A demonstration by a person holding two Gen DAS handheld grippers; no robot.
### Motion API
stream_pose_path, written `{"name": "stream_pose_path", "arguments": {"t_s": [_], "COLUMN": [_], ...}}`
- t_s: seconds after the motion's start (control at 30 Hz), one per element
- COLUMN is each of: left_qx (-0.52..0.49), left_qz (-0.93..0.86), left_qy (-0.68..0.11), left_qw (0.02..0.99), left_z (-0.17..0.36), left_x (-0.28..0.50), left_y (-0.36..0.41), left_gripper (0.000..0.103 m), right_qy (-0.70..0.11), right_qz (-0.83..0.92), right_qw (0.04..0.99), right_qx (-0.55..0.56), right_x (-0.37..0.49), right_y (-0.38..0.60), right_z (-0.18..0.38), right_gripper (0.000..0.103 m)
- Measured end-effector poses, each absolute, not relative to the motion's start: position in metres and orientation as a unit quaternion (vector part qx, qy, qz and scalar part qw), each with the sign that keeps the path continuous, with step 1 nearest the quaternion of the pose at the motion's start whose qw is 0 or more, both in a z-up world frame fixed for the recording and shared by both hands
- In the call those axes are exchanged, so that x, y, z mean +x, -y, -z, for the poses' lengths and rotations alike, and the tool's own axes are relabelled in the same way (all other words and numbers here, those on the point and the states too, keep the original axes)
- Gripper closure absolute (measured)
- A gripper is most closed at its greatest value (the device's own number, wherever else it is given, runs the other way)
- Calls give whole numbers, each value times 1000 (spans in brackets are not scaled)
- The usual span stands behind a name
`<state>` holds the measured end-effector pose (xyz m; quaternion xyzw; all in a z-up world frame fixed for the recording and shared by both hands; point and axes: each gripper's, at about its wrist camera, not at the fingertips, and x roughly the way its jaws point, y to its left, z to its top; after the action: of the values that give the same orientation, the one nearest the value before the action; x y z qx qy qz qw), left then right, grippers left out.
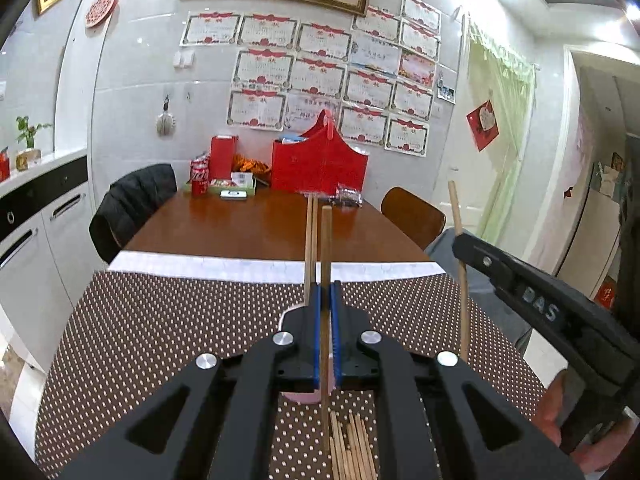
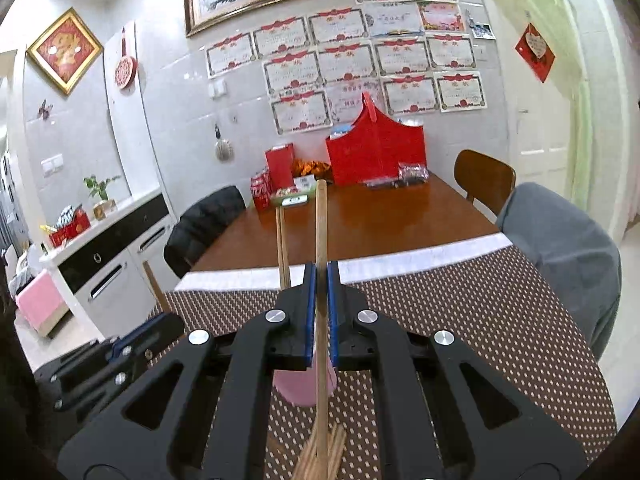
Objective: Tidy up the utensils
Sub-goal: 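Lift both held chopsticks upright and carry them over the pink cup, then open the left tool to drop its chopstick into the cup while the right tool releases its own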
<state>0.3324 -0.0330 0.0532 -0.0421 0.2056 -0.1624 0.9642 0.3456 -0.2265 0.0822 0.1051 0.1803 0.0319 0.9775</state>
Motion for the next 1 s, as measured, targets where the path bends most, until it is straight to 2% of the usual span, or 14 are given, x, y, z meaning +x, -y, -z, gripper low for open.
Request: {"name": "stream_pose_path", "arguments": {"t_s": [0.57, 0.87, 1.0], "left_qx": [-34, -30, -20], "left_qz": [145, 146, 152], "left_qy": [-132, -163, -186], "left_qw": [980, 975, 971], "left_z": [-119, -99, -78], "left_x": [364, 402, 415], "left_y": [27, 31, 33], "left_gripper": [98, 98, 98], "right_qy": [-96, -52, -74], "right_qz": [-38, -89, -93], "right_qw": [983, 981, 978], "right_qx": [153, 165, 170], "right_x": [418, 447, 461], "right_y": [232, 226, 229], "right_z": [-109, -80, -57], "right_gripper": [97, 97, 97]}}
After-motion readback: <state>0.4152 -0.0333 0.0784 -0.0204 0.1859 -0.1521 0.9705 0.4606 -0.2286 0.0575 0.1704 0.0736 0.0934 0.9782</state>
